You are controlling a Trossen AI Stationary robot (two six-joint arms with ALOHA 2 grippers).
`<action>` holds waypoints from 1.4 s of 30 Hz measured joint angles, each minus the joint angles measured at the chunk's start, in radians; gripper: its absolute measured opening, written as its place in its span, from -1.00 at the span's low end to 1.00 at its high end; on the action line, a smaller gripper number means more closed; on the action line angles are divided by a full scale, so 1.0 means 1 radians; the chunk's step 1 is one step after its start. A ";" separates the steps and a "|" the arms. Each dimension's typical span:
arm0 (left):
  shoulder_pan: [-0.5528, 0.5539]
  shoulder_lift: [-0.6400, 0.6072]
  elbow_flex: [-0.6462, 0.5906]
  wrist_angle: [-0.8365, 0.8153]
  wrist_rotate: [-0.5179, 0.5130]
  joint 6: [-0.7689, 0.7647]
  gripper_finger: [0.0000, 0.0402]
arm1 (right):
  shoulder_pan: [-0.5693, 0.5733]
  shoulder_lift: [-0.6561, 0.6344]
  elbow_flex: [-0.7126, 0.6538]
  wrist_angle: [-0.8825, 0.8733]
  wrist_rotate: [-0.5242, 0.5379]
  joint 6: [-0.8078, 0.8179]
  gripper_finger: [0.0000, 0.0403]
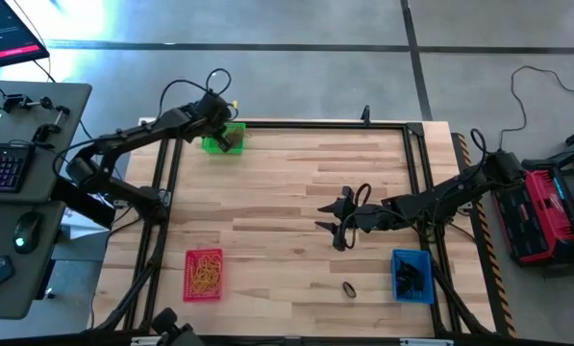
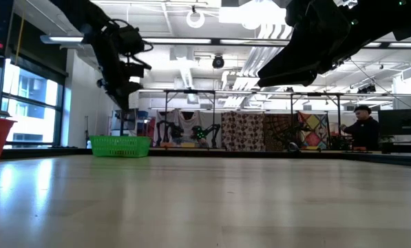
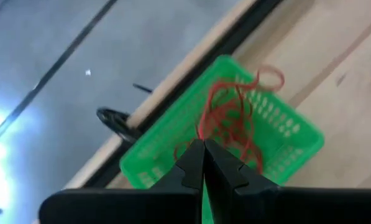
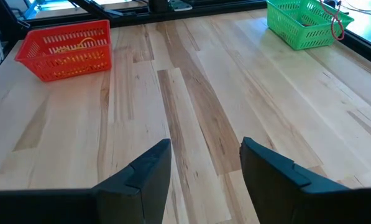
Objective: Sort rubber bands into baskets
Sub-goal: Put the red rubber band into the green bin
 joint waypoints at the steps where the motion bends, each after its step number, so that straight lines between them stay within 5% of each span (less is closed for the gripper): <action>1: 0.006 0.000 -0.011 -0.001 0.000 0.000 -1.00 | 0.000 0.000 0.000 0.000 0.000 0.000 -0.10; 17: 0.141 0.000 -0.053 0.007 0.017 -0.069 -1.00 | 0.000 0.000 0.000 0.000 0.000 0.001 -0.10; 29: 0.105 0.005 -0.053 0.029 0.139 -0.088 -1.00 | 0.000 0.000 0.000 0.000 0.000 -0.002 -0.10; 42: 0.094 0.193 -0.035 0.044 0.277 -0.069 -1.00 | 0.000 0.000 0.000 0.000 0.000 -0.002 -0.10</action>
